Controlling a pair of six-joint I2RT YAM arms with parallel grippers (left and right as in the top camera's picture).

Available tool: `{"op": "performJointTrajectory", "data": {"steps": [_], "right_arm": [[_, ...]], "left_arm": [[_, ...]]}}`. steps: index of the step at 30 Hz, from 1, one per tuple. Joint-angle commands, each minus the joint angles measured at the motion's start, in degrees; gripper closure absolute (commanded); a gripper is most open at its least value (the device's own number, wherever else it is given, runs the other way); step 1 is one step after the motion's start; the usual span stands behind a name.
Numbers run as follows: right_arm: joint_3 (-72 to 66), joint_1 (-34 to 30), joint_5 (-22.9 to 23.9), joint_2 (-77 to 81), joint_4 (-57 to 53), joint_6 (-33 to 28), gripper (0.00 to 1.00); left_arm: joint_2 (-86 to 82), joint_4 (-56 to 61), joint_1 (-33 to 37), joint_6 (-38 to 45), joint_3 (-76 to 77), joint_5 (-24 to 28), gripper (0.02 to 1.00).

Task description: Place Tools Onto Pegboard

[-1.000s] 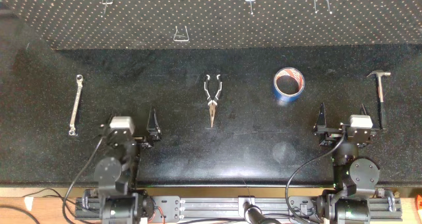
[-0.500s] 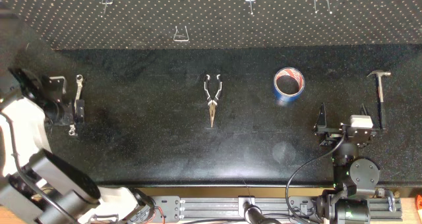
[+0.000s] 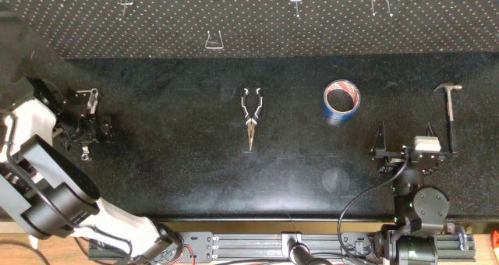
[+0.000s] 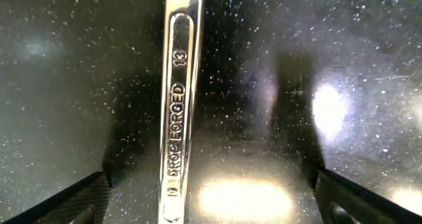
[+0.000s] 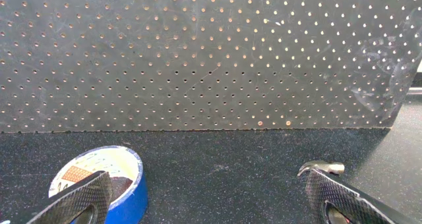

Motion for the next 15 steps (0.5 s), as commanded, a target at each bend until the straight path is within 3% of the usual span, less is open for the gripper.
{"op": "performJointTrajectory", "data": {"steps": [1,2,3,5,9,12,15], "right_arm": [[-0.2,0.3,0.3,-0.4,-0.3,0.9,0.04],[-0.2,0.3,0.3,-0.4,-0.4,0.9,0.04],[-0.2,0.3,0.3,-0.4,-0.3,0.9,0.04],[-0.2,0.3,0.3,-0.4,-0.4,0.9,0.04],[-0.2,0.3,0.3,-0.4,-0.4,0.9,0.04],[-0.2,0.3,0.3,-0.4,-0.4,0.9,0.04],[-0.2,0.3,0.3,-0.4,-0.3,0.9,0.04]], "left_arm": [[1.4,0.4,0.1,0.3,1.2,3.4,0.159],[1.6,0.4,0.1,0.3,1.2,3.3,0.428],[1.6,0.3,0.1,0.3,1.1,3.3,0.584],[1.6,0.2,0.1,0.3,1.1,2.9,0.991],[0.9,-0.2,0.4,0.3,1.1,1.2,0.989],[-10.3,4.4,0.5,0.3,0.4,1.0,0.989],[-25.8,16.9,0.4,0.1,-9.7,1.0,0.989]]}}
